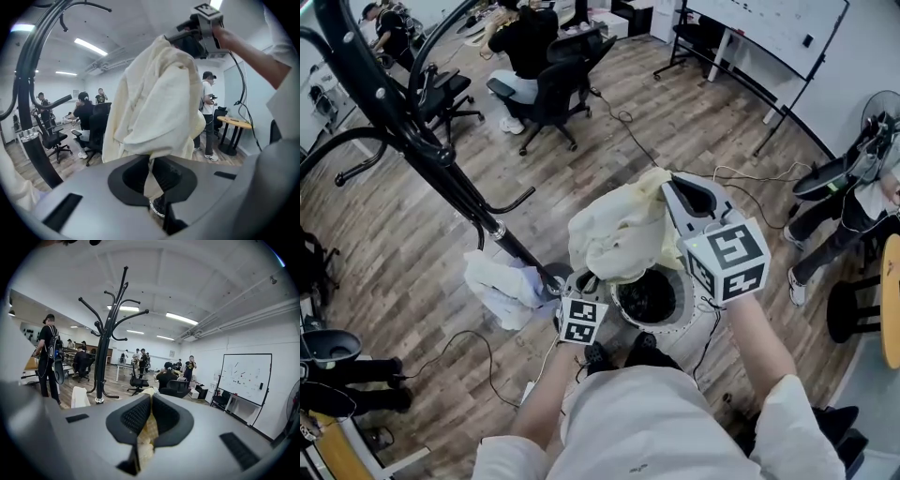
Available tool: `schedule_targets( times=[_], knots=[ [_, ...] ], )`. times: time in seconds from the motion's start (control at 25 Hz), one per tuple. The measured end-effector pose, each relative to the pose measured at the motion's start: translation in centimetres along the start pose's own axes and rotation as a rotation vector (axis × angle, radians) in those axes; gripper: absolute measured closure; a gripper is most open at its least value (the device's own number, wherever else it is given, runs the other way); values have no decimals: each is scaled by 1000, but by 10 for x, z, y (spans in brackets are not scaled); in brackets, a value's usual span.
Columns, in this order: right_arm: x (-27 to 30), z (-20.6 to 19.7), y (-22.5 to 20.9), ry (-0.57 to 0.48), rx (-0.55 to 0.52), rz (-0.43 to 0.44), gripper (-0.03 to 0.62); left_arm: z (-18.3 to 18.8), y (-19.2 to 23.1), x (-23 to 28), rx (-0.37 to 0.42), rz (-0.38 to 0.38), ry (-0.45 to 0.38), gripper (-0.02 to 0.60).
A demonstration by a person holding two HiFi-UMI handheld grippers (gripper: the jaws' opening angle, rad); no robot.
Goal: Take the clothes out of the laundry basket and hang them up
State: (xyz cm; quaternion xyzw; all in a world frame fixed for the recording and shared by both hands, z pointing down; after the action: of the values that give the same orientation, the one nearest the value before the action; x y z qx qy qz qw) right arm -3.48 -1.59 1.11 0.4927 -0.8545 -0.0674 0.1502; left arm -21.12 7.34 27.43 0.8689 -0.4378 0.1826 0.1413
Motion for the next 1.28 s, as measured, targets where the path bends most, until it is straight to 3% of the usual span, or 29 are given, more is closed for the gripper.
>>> schedule_targets(
  times=[0.36, 0.64, 0.88, 1.08, 1.28],
  knots=[
    [4, -30, 0, 105, -41, -57, 572, 63, 33, -79, -153, -154, -275, 549],
    [10, -69, -7, 218, -36, -113, 572, 109, 37, -119, -194, -290, -354, 549],
    [8, -97, 9, 261, -51, -77, 568, 136, 30, -144, -270, -402, -487, 549],
    [10, -113, 32, 277, -71, -27, 565, 154, 27, -159, -343, -434, -565, 549],
    [10, -117, 58, 253, -76, 66, 557, 166, 34, -170, -419, -373, -635, 549]
  ],
)
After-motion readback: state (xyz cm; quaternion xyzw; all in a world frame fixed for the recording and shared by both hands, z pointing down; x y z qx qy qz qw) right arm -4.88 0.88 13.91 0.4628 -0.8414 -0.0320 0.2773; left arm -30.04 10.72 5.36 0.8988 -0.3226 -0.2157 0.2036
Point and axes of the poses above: the fingertips, and each gripper's own axes: x forward along the fingers, y to its left, z out of its top, the point moved 9 cm from there along -x, backward along the fingers, and after that the axes turned 13 degrees about -z, right-handed, at the moved point
